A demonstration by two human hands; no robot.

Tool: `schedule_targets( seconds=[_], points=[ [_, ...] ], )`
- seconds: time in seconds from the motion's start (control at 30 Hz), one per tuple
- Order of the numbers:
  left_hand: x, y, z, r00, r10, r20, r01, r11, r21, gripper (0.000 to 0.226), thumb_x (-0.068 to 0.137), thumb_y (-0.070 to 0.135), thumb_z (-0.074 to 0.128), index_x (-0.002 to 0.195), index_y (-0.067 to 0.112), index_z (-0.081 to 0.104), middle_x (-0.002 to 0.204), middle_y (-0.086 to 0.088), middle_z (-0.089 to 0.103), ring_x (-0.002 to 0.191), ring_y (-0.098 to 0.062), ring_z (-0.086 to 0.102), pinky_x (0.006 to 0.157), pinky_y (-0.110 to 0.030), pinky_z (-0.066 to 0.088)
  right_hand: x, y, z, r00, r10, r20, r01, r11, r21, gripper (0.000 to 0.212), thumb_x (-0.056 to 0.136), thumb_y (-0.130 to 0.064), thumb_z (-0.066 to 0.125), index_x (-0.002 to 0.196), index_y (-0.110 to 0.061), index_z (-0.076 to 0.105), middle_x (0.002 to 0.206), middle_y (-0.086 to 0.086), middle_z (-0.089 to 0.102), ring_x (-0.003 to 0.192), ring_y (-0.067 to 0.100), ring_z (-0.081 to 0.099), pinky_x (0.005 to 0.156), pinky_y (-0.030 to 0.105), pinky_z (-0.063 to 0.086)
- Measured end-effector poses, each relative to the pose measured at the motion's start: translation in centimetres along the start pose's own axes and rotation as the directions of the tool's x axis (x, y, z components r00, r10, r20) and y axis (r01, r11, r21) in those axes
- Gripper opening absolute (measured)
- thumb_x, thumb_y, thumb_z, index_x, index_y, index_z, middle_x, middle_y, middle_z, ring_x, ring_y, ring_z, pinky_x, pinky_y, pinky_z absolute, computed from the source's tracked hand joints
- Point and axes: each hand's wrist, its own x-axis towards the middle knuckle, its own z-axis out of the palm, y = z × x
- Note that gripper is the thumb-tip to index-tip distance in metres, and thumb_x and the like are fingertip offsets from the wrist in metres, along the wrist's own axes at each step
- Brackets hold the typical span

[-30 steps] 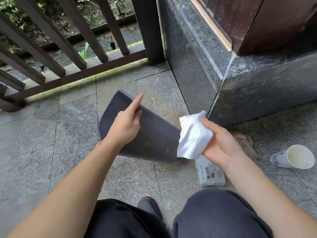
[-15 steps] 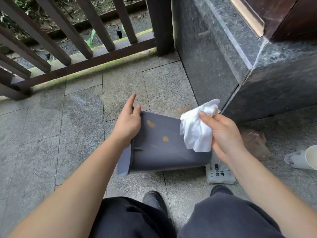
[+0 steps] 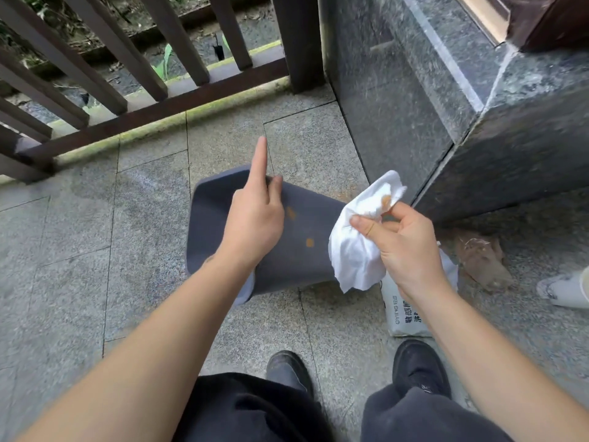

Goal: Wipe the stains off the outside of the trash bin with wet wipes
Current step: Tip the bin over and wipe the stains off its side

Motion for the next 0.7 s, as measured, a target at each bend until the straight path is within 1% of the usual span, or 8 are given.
schedule_targets(
  seconds=[0.1,0.17,0.23,0.33,0.37,0.47,0.6,0.7],
  points=[
    [-0.2,1.3,2.0,0.999,0.049,0.005,-0.049,0.999,-0.002,0.059,0.107,0.028,0.039,0.158,0.043,0.013,0.052,0.007,0.053,0.045,-0.008,0.046,0.047,-0.027,0.033,-0.1,0.6,0.2,1.0,-0.017,-0.01,0.017,0.998,-0.057,0.013,0.08,-0.012,0.081,0.077,-0.021,0.073,0.073,-0.009,0.077,0.071,0.002,0.068,0.067,0.019,0.053],
    [0.1,2.1,3.3,0.998,0.056,0.009,-0.056,0.998,0.012,0.059,0.107,0.03,0.039,0.158,0.043,0.014,0.056,0.009,0.051,0.049,-0.012,0.045,0.052,-0.036,0.036,0.0,0.8,0.2,1.0,-0.003,-0.018,0.002,0.998,-0.058,0.006,0.084,-0.016,0.079,0.081,-0.017,0.073,0.078,0.001,0.077,0.075,0.007,0.066,0.071,0.027,0.053],
    [0.3,2.7,4.3,0.997,0.075,0.029,-0.075,0.997,-0.004,0.058,0.107,0.03,0.04,0.158,0.041,0.015,0.055,0.017,0.052,0.052,-0.012,0.046,0.055,-0.035,0.035,0.1,1.1,0.1,1.0,0.01,-0.021,-0.011,0.999,-0.035,0.022,0.087,-0.024,0.076,0.082,-0.004,0.068,0.075,0.015,0.072,0.071,0.018,0.061,0.068,0.037,0.05],
    [0.8,3.2,5.4,0.993,0.099,0.071,-0.096,0.995,-0.039,0.058,0.107,0.031,0.041,0.159,0.039,0.017,0.056,0.014,0.05,0.054,-0.011,0.046,0.056,-0.031,0.034,0.7,1.7,-0.6,0.997,-0.01,-0.078,0.006,0.999,-0.045,0.053,0.085,-0.033,0.077,0.069,0.005,0.043,0.057,0.01,0.039,0.058,0.02,0.035,0.054,0.036,0.033],
    [1.0,3.3,5.6,0.992,0.1,0.079,-0.097,0.994,-0.043,0.058,0.107,0.031,0.042,0.159,0.038,0.017,0.056,0.012,0.049,0.053,-0.01,0.047,0.054,-0.028,0.035,1.0,1.9,-0.8,0.995,-0.008,-0.098,0.003,0.999,-0.05,0.054,0.085,-0.033,0.078,0.069,0.005,0.042,0.057,0.012,0.039,0.057,0.02,0.034,0.054,0.036,0.032],
    [1.4,3.1,5.8,0.99,0.109,0.089,-0.105,0.993,-0.051,0.059,0.107,0.032,0.043,0.159,0.037,0.016,0.057,0.014,0.046,0.051,-0.006,0.047,0.048,-0.016,0.034,1.6,2.3,-1.4,0.988,0.062,-0.144,-0.057,0.998,0.036,0.04,0.083,-0.031,0.08,0.081,0.005,0.061,0.074,0.027,0.064,0.068,0.02,0.056,0.065,0.037,0.046],
    [1.6,2.9,5.8,0.991,0.118,0.069,-0.114,0.992,-0.055,0.059,0.106,0.032,0.045,0.159,0.038,0.017,0.057,0.015,0.044,0.051,-0.003,0.045,0.048,-0.012,0.034,2.0,2.8,-1.9,0.976,0.135,-0.169,-0.119,0.988,0.103,0.044,0.08,-0.025,0.082,0.094,0.011,0.063,0.101,0.037,0.062,0.078,0.021,0.059,0.072,0.037,0.047],
    [2.0,2.8,5.6,0.994,0.105,0.043,-0.103,0.993,-0.049,0.059,0.106,0.034,0.045,0.158,0.04,0.018,0.059,0.016,0.044,0.053,-0.003,0.045,0.049,-0.014,0.034,2.1,3.0,-2.3,0.974,0.174,-0.142,-0.162,0.982,0.092,0.035,0.078,-0.025,0.084,0.09,0.005,0.069,0.094,0.028,0.07,0.077,0.02,0.066,0.07,0.036,0.054]
  ],
)
